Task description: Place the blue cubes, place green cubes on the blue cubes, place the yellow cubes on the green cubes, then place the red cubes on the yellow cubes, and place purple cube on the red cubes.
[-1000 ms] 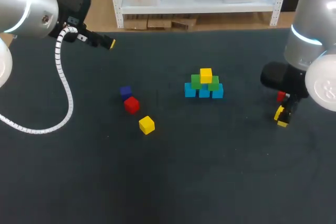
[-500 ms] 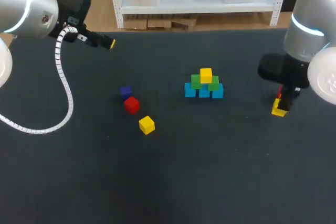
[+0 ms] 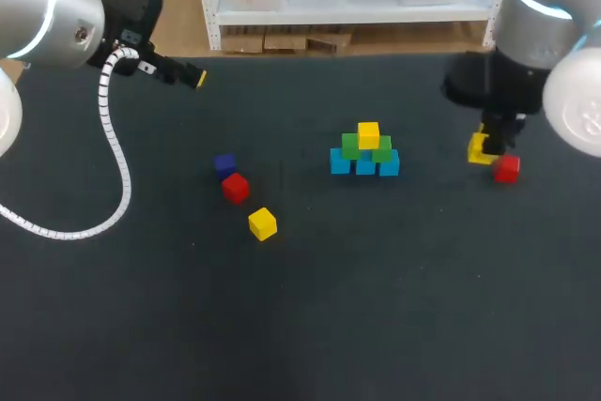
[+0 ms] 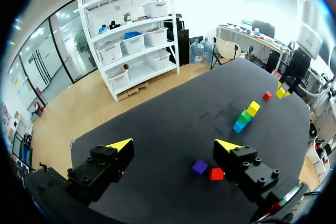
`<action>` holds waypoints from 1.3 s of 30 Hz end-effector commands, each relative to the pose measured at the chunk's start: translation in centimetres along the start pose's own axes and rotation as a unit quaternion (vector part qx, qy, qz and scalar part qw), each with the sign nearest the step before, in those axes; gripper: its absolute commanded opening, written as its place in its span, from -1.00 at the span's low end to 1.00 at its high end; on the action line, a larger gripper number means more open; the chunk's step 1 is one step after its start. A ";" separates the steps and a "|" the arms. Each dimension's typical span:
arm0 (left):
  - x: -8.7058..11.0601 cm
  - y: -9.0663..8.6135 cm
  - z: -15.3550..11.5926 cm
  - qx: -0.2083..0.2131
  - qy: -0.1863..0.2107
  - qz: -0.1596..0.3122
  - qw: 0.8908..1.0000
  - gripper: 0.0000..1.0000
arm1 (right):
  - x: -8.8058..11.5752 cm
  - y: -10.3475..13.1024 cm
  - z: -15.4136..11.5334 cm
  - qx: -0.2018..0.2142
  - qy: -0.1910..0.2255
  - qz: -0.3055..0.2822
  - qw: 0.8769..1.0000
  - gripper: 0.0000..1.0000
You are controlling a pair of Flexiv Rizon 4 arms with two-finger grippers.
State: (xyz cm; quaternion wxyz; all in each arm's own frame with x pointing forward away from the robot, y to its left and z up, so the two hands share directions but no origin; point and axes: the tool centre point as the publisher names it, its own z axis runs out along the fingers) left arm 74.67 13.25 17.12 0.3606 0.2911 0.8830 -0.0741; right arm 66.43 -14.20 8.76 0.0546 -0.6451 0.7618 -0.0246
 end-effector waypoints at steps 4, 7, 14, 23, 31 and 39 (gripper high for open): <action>0.1 0.1 0.0 0.003 -0.001 0.001 1.000 1.00 | -3.6 -1.4 -0.3 -0.007 0.002 -0.021 1.000 -1.00; 0.1 0.1 0.0 0.003 -0.001 0.001 1.000 1.00 | -4.8 -1.7 -0.2 -0.007 0.001 -0.029 1.000 -1.00; 0.1 0.1 0.0 0.003 -0.001 0.001 1.000 1.00 | -6.9 -2.3 0.6 -0.015 -0.006 -0.041 0.999 -1.00; 0.1 0.1 0.0 0.003 -0.001 0.001 1.000 1.00 | -8.9 -3.0 1.0 -0.015 -0.003 -0.053 0.998 -1.00; 0.1 0.1 0.0 0.003 -0.001 0.001 1.000 1.00 | -10.2 -3.1 1.7 -0.022 0.001 -0.067 0.997 -1.00; 0.1 0.1 0.0 0.003 -0.001 0.001 1.000 1.00 | -10.7 -3.1 2.6 -0.033 0.001 -0.070 0.997 -1.00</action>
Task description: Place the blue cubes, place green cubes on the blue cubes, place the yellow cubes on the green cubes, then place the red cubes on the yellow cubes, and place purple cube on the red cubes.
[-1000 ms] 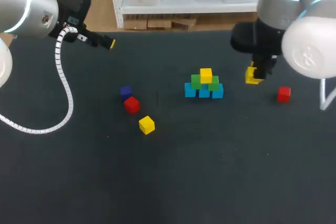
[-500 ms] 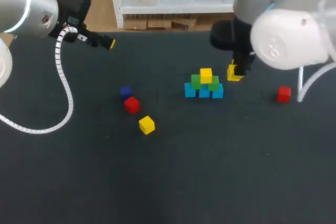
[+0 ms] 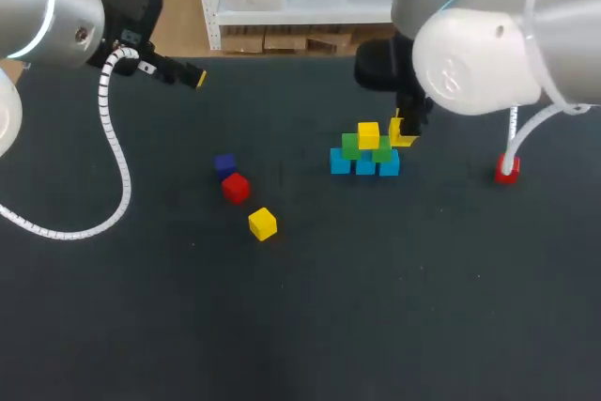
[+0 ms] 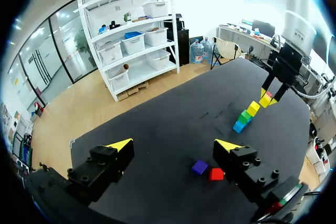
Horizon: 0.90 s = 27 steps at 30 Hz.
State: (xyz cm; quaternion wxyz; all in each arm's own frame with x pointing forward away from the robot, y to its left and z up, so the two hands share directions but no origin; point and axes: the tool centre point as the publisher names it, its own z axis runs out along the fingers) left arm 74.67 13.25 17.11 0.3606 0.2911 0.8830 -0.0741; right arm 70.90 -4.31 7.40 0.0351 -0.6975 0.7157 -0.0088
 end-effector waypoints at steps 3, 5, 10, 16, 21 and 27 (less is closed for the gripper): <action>0.1 0.1 0.0 0.003 -0.001 0.001 1.000 1.00 | -0.2 -0.6 0.5 -0.009 0.000 -0.001 1.000 -1.00; 0.1 0.1 0.0 0.003 -0.001 0.001 1.000 1.00 | -0.4 -0.7 0.7 -0.010 0.000 -0.004 1.000 -1.00; 0.1 0.1 0.0 0.003 -0.001 0.001 1.000 1.00 | -0.5 -1.3 1.2 -0.014 0.003 -0.011 1.000 -1.00; 0.1 0.1 0.0 0.003 -0.001 0.001 1.000 1.00 | -0.8 -1.8 1.4 -0.017 0.007 -0.020 1.000 -1.00; 0.1 0.1 0.0 0.003 -0.001 0.001 1.000 1.00 | -1.1 -2.2 1.5 -0.019 0.006 -0.024 0.999 -1.00; 0.1 0.1 0.0 0.003 -0.001 0.001 1.000 1.00 | -1.1 -2.5 1.6 -0.021 0.008 -0.028 0.999 -1.00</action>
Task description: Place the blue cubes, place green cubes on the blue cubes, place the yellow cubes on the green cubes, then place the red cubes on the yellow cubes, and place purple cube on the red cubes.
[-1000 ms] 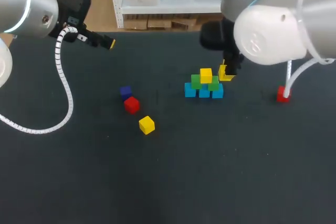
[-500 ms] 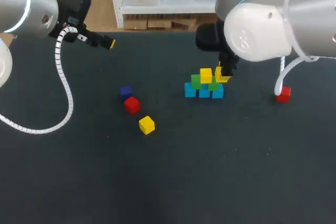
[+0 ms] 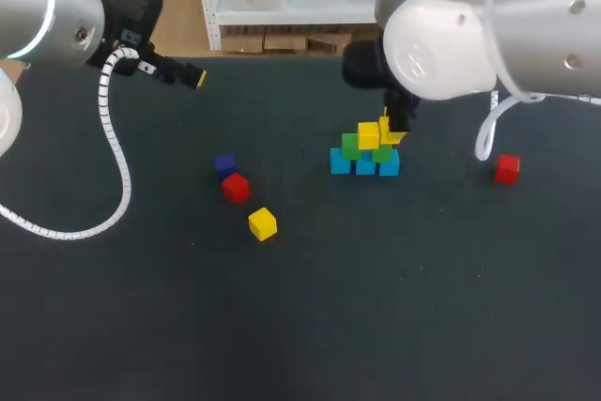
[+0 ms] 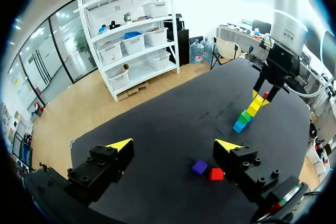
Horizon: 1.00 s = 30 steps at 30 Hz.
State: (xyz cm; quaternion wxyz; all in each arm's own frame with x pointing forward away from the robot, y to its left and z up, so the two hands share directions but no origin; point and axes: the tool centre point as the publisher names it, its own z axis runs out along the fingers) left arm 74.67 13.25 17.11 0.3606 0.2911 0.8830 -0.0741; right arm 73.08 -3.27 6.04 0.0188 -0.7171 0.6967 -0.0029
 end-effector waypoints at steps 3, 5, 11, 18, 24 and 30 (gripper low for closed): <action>0.1 0.1 0.0 0.003 -0.001 0.001 1.000 1.00 | 0.0 -0.5 0.2 -0.007 0.003 -0.001 1.000 -1.00; 0.1 0.1 0.0 0.003 -0.001 0.001 1.000 1.00 | 0.0 -0.6 0.2 -0.008 0.003 -0.002 1.000 -1.00; 0.1 0.1 0.0 0.003 -0.001 0.001 1.000 1.00 | 0.0 -0.7 0.5 -0.011 0.003 -0.002 1.000 -1.00; 0.1 0.1 0.0 0.003 -0.001 0.001 1.000 1.00 | -0.1 -0.7 0.6 -0.013 0.003 -0.002 1.000 -1.00; 0.1 0.1 0.0 0.003 -0.001 0.001 1.000 1.00 | -0.1 -0.6 0.6 -0.014 0.004 -0.001 1.000 -1.00; 0.1 0.1 0.0 0.003 -0.001 0.001 1.000 1.00 | 0.0 -0.3 0.6 -0.013 0.008 0.001 1.000 -1.00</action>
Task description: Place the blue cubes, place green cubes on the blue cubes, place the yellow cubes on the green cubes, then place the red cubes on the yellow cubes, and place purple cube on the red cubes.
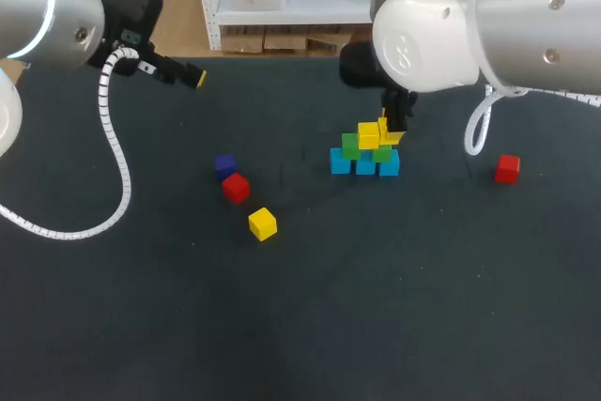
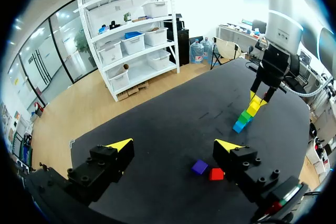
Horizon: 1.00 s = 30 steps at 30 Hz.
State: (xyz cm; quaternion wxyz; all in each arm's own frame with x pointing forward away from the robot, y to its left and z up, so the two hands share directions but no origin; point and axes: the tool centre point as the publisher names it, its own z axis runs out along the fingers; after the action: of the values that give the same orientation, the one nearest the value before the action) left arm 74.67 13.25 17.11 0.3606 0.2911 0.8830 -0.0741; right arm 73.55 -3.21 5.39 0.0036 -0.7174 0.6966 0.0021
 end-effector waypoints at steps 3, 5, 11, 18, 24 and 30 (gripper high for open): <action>0.1 0.1 0.0 0.003 -0.001 0.001 1.000 1.00 | 0.0 0.3 -0.1 0.002 0.001 0.001 1.000 -1.00; 0.1 0.1 0.0 0.003 -0.001 0.001 1.000 1.00 | 0.0 0.4 -0.1 0.003 0.001 0.001 1.000 -1.00; 0.1 0.1 0.0 0.003 -0.001 0.001 1.000 1.00 | -0.1 0.6 -0.1 0.004 0.001 0.002 1.000 -0.98; 0.1 0.1 0.0 0.003 -0.001 0.001 1.000 1.00 | -0.1 0.7 -0.2 0.006 0.002 0.003 1.000 -0.85; 0.1 0.1 0.0 0.003 -0.001 0.001 1.000 1.00 | -0.1 0.9 -0.1 0.006 0.007 0.002 1.000 -0.14; 0.1 0.1 0.0 0.003 -0.001 0.001 1.000 1.00 | 0.0 1.1 0.0 0.005 0.011 0.001 1.000 0.22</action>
State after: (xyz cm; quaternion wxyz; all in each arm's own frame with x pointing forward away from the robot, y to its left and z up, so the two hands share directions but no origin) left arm 74.67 13.25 17.11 0.3606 0.2911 0.8830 -0.0741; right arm 72.78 -3.11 5.32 -0.0037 -0.7166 0.6975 -0.0075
